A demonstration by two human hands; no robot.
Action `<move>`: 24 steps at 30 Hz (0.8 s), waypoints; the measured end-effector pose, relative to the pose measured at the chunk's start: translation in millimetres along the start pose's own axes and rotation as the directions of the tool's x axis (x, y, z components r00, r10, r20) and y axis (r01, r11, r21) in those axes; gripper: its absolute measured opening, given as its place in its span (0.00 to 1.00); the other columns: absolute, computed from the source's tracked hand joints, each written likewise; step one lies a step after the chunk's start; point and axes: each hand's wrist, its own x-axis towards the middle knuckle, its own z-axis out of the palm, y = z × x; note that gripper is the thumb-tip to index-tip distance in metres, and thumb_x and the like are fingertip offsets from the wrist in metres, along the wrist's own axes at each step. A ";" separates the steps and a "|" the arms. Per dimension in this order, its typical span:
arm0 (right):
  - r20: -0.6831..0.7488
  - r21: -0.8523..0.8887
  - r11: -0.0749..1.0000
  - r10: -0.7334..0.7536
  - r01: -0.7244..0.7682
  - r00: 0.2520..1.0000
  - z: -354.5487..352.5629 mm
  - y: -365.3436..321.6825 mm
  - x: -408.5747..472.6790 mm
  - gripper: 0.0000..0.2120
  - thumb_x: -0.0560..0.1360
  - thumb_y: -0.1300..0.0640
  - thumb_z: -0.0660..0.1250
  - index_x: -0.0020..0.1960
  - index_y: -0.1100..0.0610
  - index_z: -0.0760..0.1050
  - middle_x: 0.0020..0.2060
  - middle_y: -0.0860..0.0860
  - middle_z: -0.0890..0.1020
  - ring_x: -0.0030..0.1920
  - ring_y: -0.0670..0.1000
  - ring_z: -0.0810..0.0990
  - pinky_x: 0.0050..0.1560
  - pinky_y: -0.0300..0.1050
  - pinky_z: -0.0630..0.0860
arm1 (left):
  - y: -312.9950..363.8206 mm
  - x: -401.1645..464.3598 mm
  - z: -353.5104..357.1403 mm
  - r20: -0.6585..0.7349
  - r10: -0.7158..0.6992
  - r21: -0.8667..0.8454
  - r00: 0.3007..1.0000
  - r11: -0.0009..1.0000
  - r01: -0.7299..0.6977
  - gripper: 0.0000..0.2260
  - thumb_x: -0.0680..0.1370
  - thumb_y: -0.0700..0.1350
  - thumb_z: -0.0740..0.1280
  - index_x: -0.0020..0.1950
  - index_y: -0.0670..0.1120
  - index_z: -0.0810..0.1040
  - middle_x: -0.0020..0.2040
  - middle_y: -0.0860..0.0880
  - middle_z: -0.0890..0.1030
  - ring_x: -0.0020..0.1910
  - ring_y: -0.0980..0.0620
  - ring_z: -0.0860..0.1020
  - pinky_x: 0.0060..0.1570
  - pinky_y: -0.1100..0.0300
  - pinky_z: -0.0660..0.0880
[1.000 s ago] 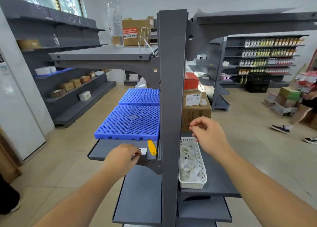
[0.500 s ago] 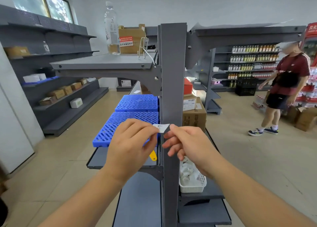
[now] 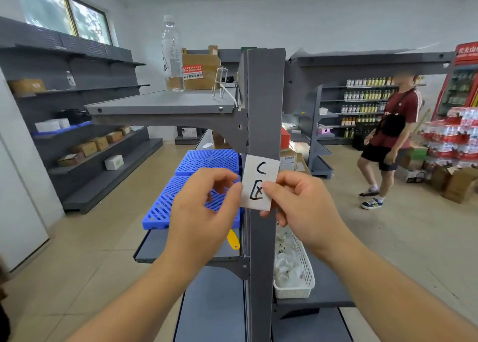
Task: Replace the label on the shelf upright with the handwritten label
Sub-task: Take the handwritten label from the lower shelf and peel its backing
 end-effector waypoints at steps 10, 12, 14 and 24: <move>0.059 -0.064 0.998 -0.021 0.024 0.998 -2.1 -6.2 -0.9 0.08 0.82 0.58 0.68 0.46 0.58 0.84 0.28 0.51 0.86 0.27 0.54 0.73 0.30 0.49 0.69 | 15.3 30.7 1.6 0.186 -0.426 -0.391 0.885 0.794 0.465 0.03 0.78 0.42 0.73 0.46 0.47 0.86 0.40 0.53 0.87 0.39 0.58 0.84 0.40 0.66 0.78; 0.058 -0.055 0.998 -0.021 0.024 0.998 -4.5 -8.4 -0.6 0.09 0.82 0.59 0.67 0.45 0.59 0.83 0.28 0.51 0.85 0.24 0.49 0.72 0.29 0.46 0.67 | 16.6 32.9 2.4 0.183 -0.439 -0.400 0.880 0.784 0.474 0.04 0.78 0.41 0.73 0.44 0.45 0.86 0.35 0.55 0.86 0.34 0.60 0.82 0.36 0.69 0.76; 0.056 -0.006 1.000 -0.018 0.019 0.998 -5.9 -9.5 -0.3 0.11 0.82 0.60 0.66 0.44 0.62 0.83 0.29 0.52 0.85 0.24 0.47 0.74 0.28 0.45 0.66 | 18.1 35.0 2.7 0.156 -0.445 -0.420 0.882 0.778 0.467 0.05 0.78 0.40 0.73 0.43 0.44 0.86 0.34 0.54 0.86 0.32 0.59 0.82 0.34 0.69 0.75; 0.056 0.164 0.986 -0.016 0.007 0.998 -13.1 -6.2 -4.8 0.11 0.80 0.69 0.66 0.43 0.58 0.82 0.31 0.54 0.86 0.29 0.49 0.80 0.25 0.39 0.69 | 22.1 47.7 3.7 0.019 -0.452 -0.468 0.892 0.784 0.407 0.05 0.79 0.41 0.72 0.46 0.40 0.85 0.38 0.49 0.88 0.34 0.60 0.83 0.32 0.70 0.74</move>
